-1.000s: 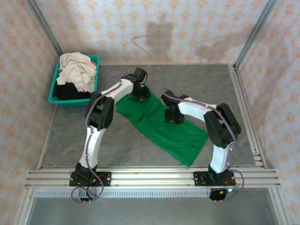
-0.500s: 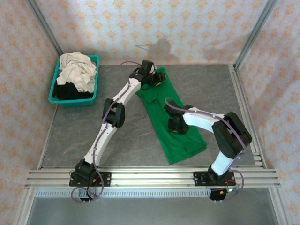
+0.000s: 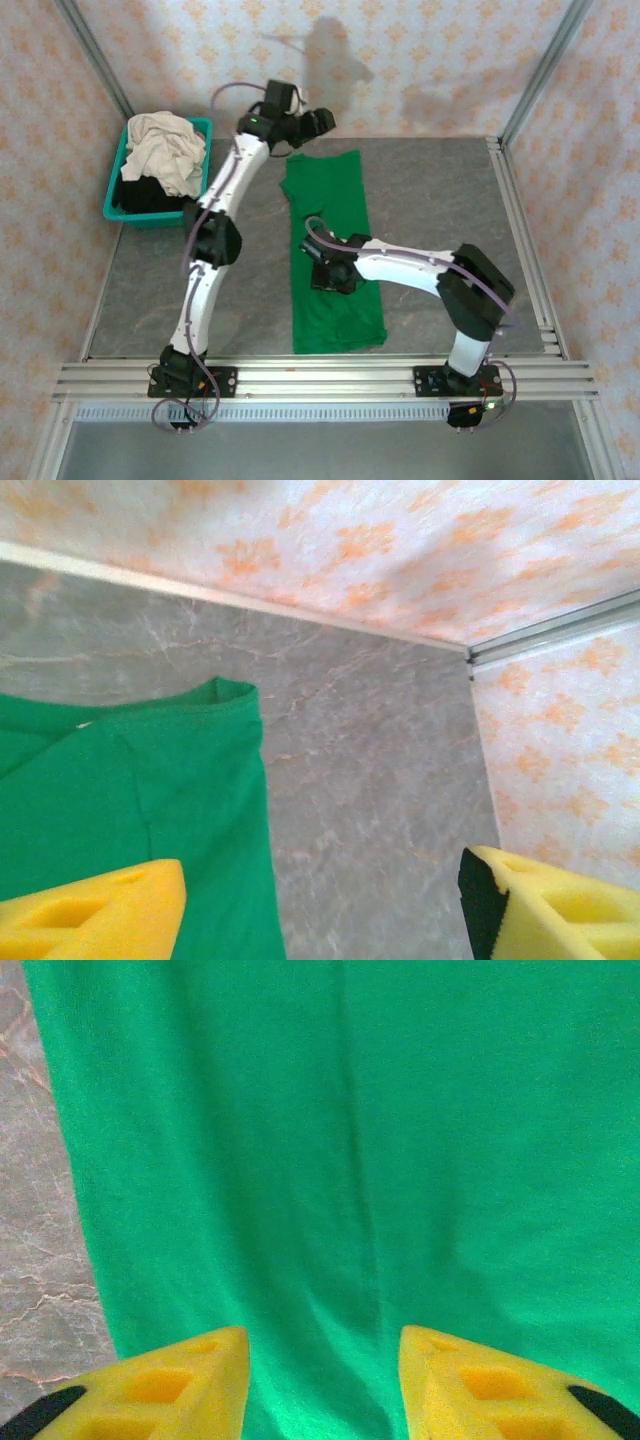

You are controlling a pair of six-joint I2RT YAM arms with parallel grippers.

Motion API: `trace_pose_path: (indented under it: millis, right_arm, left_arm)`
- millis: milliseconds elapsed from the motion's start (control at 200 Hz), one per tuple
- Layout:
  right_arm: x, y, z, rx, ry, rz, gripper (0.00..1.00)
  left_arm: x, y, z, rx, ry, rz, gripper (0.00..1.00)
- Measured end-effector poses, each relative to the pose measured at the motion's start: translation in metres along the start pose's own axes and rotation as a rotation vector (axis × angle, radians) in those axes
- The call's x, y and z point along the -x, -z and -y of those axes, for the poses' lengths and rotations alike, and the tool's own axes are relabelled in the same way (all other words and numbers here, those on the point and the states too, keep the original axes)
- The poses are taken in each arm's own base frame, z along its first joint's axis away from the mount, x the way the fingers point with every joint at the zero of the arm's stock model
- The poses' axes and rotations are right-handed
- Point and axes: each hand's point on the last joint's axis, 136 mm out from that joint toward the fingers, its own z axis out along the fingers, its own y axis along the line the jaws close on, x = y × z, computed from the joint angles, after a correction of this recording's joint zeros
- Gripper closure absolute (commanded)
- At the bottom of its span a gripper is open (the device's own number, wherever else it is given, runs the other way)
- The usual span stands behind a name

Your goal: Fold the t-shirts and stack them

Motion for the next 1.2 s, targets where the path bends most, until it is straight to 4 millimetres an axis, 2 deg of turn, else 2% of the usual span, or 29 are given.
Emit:
trace_pose_path:
  millis: [35,75,120,180,225,275,385,435,500,550,626,696,916,1061,1196]
  right_arm:
    - [0.0,0.009,0.008,-0.005,-0.005,0.022,0.53]
    - [-0.002,0.019,0.02,-0.013,-0.008,0.045,0.52]
    - [-0.007,0.029,0.033,-0.021,-0.013,0.062,0.52]
    - [-0.016,0.037,0.053,-0.036,-0.025,0.072,0.51]
    - [-0.026,0.038,0.069,-0.055,-0.031,0.066,0.5]
    - [-0.038,0.035,0.086,-0.086,-0.042,0.047,0.49]
    - [-0.065,0.024,0.12,-0.142,-0.063,-0.008,0.47]
    - [-0.076,0.023,0.13,-0.149,-0.075,-0.028,0.47]
    - [-0.085,0.023,0.139,-0.142,-0.092,-0.042,0.45]
    - [-0.089,0.024,0.142,-0.129,-0.103,-0.047,0.44]
    - [-0.094,0.025,0.144,-0.108,-0.115,-0.054,0.43]
    - [-0.097,0.024,0.141,-0.082,-0.122,-0.063,0.43]
    - [-0.102,0.015,0.127,0.0,-0.143,-0.094,0.43]
    - [-0.105,0.014,0.122,0.018,-0.152,-0.109,0.45]
    - [-0.11,0.014,0.122,0.016,-0.155,-0.125,0.47]
  left_arm:
    - [-0.002,0.024,0.008,0.007,-0.021,0.003,0.3]
    - [-0.013,0.052,0.014,0.018,-0.038,-0.005,0.3]
    - [-0.034,0.076,0.016,0.034,-0.055,-0.022,0.3]
    - [-0.075,0.106,0.015,0.055,-0.071,-0.061,0.3]
    - [-0.115,0.12,0.008,0.083,-0.084,-0.104,0.3]
    - [-0.167,0.132,-0.001,0.114,-0.097,-0.167,0.31]
    - [-0.284,0.145,-0.031,0.186,-0.115,-0.327,0.34]
    - [-0.336,0.152,-0.051,0.229,-0.117,-0.404,0.34]
    - [-0.386,0.165,-0.079,0.296,-0.106,-0.468,0.34]
    - [-0.411,0.176,-0.098,0.343,-0.097,-0.487,0.33]
    - [-0.431,0.188,-0.11,0.372,-0.089,-0.482,0.32]
    - [-0.44,0.191,-0.109,0.369,-0.083,-0.469,0.32]
    - [-0.466,0.174,-0.099,0.339,-0.047,-0.47,0.39]
    - [-0.482,0.167,-0.092,0.324,-0.049,-0.492,0.54]
    - [-0.495,0.164,-0.095,0.341,-0.044,-0.515,0.64]
